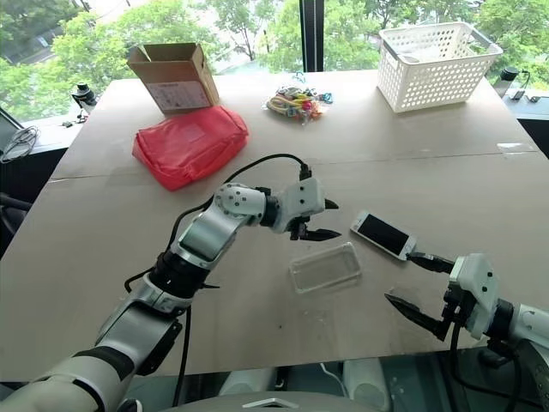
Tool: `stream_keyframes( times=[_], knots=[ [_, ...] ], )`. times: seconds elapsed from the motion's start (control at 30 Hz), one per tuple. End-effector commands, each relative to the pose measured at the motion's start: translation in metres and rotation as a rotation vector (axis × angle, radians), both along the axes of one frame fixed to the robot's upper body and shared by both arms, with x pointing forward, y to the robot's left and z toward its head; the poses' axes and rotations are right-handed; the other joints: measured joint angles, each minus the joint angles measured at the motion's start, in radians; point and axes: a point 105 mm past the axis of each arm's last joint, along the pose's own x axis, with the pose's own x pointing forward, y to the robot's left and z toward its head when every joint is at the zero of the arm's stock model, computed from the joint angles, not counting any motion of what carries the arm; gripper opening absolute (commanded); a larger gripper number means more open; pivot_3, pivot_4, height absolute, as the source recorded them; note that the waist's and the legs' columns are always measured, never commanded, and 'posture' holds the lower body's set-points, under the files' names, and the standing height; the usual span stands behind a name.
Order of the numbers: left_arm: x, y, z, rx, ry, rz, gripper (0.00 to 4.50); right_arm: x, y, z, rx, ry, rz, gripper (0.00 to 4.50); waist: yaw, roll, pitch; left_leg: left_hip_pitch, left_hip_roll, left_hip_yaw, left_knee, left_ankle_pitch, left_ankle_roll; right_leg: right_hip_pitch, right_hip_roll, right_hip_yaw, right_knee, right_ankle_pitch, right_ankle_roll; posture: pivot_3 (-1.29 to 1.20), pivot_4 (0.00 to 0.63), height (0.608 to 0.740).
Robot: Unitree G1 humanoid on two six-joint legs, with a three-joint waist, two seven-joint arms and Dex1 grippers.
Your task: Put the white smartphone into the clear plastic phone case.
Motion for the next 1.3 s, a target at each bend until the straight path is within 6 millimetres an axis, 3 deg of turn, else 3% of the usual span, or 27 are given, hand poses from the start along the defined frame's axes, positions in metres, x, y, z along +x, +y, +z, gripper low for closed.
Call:
stream_keyframes(
  times=[0.03,0.13,0.33,0.37,0.4,0.53,0.57,1.07,1.2,1.3],
  knots=[
    [-0.013,0.001,-0.005,0.03,0.016,-0.016,2.73,0.0,0.001,0.012,-0.008,-0.055,0.011,4.5,0.0,0.0,0.0,0.0,0.0,0.0,0.0,0.0,0.0,0.0,0.0,0.0,0.0,0.0,0.0,0.0,0.15,0.74],
    [-0.022,0.004,-0.026,0.093,0.038,-0.005,2.73,-0.001,0.001,0.011,-0.01,-0.05,0.017,4.5,0.0,0.0,0.0,0.0,0.0,0.0,0.0,0.0,0.0,0.0,0.0,0.0,0.0,0.0,0.0,0.0,0.15,0.74],
    [-0.029,0.008,-0.048,0.156,0.057,0.008,2.73,-0.001,0.0,0.013,-0.013,-0.049,0.021,4.5,0.007,0.0,0.0,0.0,0.0,0.0,0.0,0.0,0.0,0.0,0.0,0.0,0.0,0.0,0.0,0.0,0.15,0.74],
    [-0.028,0.008,-0.049,0.158,0.054,0.014,2.23,-0.001,0.0,0.013,-0.014,-0.048,0.022,4.5,0.007,0.001,0.0,0.0,0.0,0.0,0.0,0.0,0.0,0.0,0.0,0.0,0.0,0.0,0.0,0.0,0.15,0.74],
    [-0.027,0.009,-0.049,0.162,0.042,0.015,2.05,-0.001,-0.001,0.013,-0.015,-0.047,0.023,4.5,0.007,0.001,0.0,0.0,0.0,0.0,0.0,0.0,0.0,0.0,0.0,0.0,0.0,0.0,0.0,0.0,0.15,0.74],
    [-0.021,0.008,-0.048,0.155,0.014,0.008,0.22,-0.002,-0.001,0.013,-0.017,-0.045,0.027,4.5,0.007,0.001,-0.001,0.0,0.0,0.0,0.0,0.0,0.0,0.0,0.0,0.0,0.0,0.0,0.0,0.0,0.15,0.74],
    [-0.021,0.008,-0.047,0.152,0.013,0.004,0.04,-0.001,-0.001,0.013,-0.017,-0.045,0.027,4.5,0.007,0.001,-0.001,0.0,0.0,0.0,0.0,0.0,0.0,0.0,0.0,0.0,0.0,0.0,0.0,0.0,0.15,0.74],
    [0.028,-0.003,-0.031,0.172,-0.114,-0.094,0.04,-0.005,0.007,0.026,0.043,-0.096,0.071,4.5,0.006,0.0,0.0,0.0,-0.001,0.0,0.0,0.0,0.0,0.0,0.0,0.0,0.0,0.0,0.0,0.0,0.15,0.74],
    [0.03,-0.002,-0.029,0.164,-0.117,-0.095,1.75,-0.007,0.008,0.029,0.048,-0.092,0.08,4.5,0.005,0.0,0.0,0.0,-0.001,0.0,0.0,0.0,0.0,0.0,0.0,0.0,0.0,0.0,0.0,0.0,0.15,0.74],
    [0.032,-0.002,-0.022,0.132,-0.127,-0.077,3.32,-0.003,0.008,0.028,0.05,-0.093,0.073,4.5,0.006,0.0,0.0,0.0,-0.001,0.0,0.0,0.0,0.0,0.0,0.0,0.0,0.0,0.0,0.0,0.0,0.15,0.74]
  ],
)
